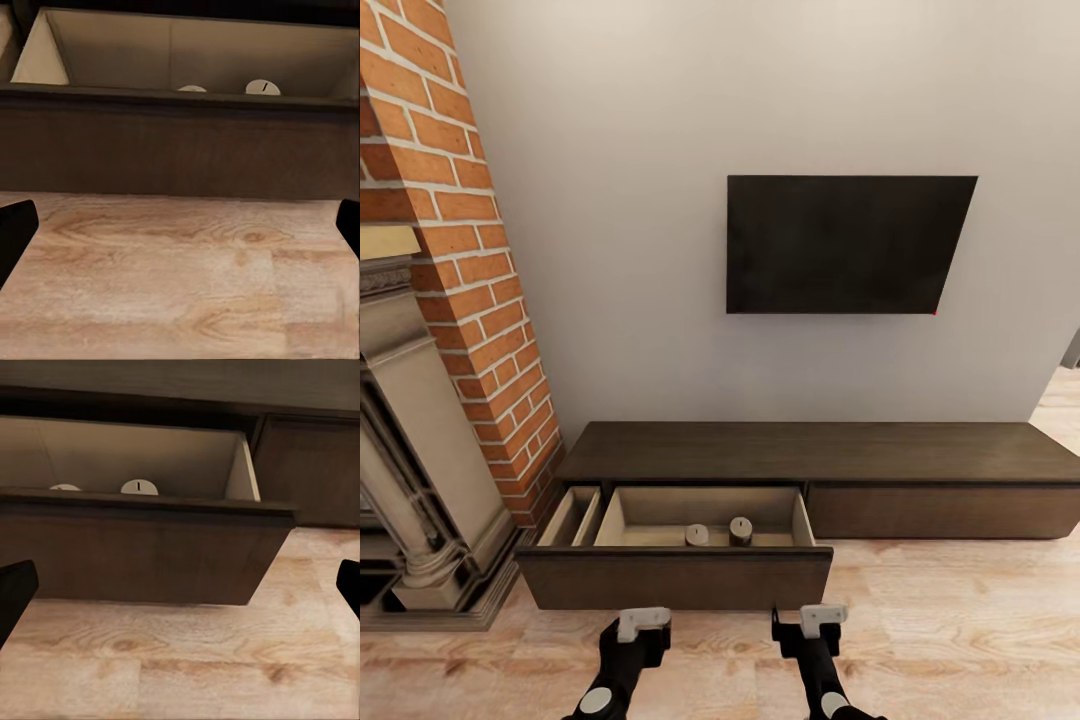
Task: Place each of the two pumpkins and all three candles from the living room inside a cabinet in the living room (use any cabinet), then make sure every cabinet is closed, and position the cauldron so it is next to a table in the living room.
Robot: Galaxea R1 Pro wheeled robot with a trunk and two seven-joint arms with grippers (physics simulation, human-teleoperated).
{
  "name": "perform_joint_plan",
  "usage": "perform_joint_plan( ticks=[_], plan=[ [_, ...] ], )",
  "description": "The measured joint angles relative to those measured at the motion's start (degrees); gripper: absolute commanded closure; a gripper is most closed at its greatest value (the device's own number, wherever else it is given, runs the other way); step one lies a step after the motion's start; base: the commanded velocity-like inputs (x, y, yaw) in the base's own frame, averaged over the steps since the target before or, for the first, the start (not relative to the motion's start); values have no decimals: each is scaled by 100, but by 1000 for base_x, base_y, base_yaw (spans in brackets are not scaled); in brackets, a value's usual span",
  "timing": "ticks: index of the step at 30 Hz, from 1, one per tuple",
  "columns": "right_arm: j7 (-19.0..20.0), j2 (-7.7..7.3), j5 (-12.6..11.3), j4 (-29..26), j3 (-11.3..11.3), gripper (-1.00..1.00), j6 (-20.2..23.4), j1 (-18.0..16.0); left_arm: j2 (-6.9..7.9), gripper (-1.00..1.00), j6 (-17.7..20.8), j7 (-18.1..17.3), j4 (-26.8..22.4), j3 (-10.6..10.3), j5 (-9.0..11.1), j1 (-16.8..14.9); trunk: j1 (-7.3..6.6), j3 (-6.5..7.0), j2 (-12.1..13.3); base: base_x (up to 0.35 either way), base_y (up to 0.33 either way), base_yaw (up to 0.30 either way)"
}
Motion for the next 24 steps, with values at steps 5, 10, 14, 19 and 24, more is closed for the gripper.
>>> perform_joint_plan(
  ticks=[5,10,14,19,24],
  plan=[
    [28,-4,70,-12,-1,-100,-22,4,9,-100,-3,-308,13,20,-5,0,0,0,0,0,0,0],
    [45,-8,91,-20,-2,-100,-34,12,28,-100,3,-404,19,28,48,0,0,0,0,0,0,0],
    [49,0,88,-11,-2,-100,-22,13,34,-100,2,-428,95,31,68,0,0,0,0,0,0,0],
    [49,11,88,-1,-2,-100,-30,19,29,-100,-3,-432,128,17,42,0,0,0,0,0,0,0],
    [49,15,87,-4,-2,-100,-32,30,38,-100,3,-435,134,34,71,0,-1,0,0,68,33,0]
  ],
)
